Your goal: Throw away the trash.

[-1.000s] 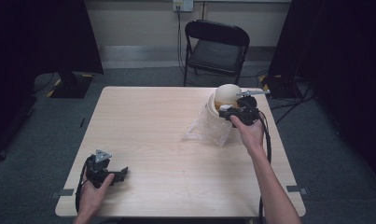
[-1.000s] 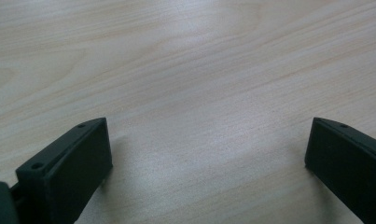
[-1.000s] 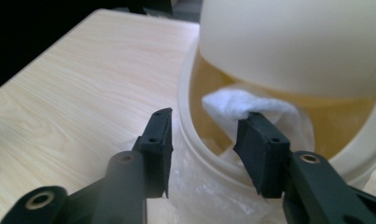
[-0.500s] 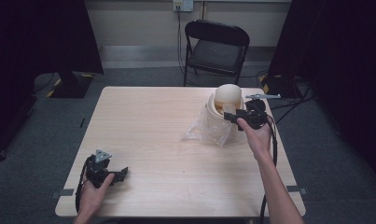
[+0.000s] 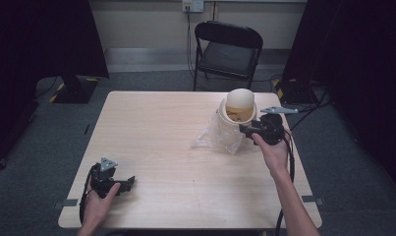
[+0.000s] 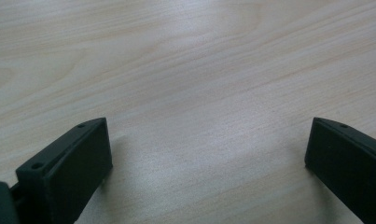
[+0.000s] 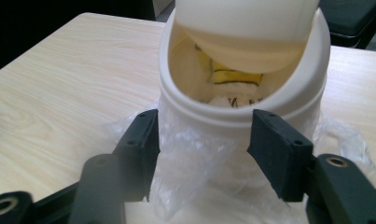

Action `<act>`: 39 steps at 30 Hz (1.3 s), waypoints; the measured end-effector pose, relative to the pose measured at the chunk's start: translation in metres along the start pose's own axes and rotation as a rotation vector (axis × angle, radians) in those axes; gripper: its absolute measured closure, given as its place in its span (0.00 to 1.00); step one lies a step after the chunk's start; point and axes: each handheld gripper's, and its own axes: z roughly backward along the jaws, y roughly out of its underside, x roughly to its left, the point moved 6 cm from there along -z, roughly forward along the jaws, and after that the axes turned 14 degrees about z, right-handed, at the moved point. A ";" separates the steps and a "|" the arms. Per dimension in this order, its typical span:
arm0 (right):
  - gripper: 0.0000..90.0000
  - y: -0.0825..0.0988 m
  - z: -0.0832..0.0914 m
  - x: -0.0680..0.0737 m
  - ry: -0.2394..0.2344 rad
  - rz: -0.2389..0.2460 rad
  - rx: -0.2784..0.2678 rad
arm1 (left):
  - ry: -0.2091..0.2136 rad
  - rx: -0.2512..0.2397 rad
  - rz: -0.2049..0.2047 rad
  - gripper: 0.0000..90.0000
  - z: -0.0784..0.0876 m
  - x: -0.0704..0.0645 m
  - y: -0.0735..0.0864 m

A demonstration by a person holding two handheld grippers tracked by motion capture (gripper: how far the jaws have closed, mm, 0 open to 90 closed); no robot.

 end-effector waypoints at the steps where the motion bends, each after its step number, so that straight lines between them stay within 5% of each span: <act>1: 0.44 0.003 0.003 0.002 0.001 -0.001 -0.002 | 0.000 0.000 0.000 0.00 0.000 0.000 0.000; 11: 0.34 0.043 0.013 0.013 0.020 0.010 0.044 | 0.000 -0.002 0.005 0.00 0.000 0.000 0.000; 26: 0.20 0.105 0.016 0.029 -0.027 -0.020 0.073 | -0.006 -0.003 0.006 0.00 0.001 -0.001 0.001; 39: 0.19 0.153 -0.004 0.027 0.032 -0.005 0.228 | -0.004 -0.002 0.005 0.00 0.001 -0.001 0.001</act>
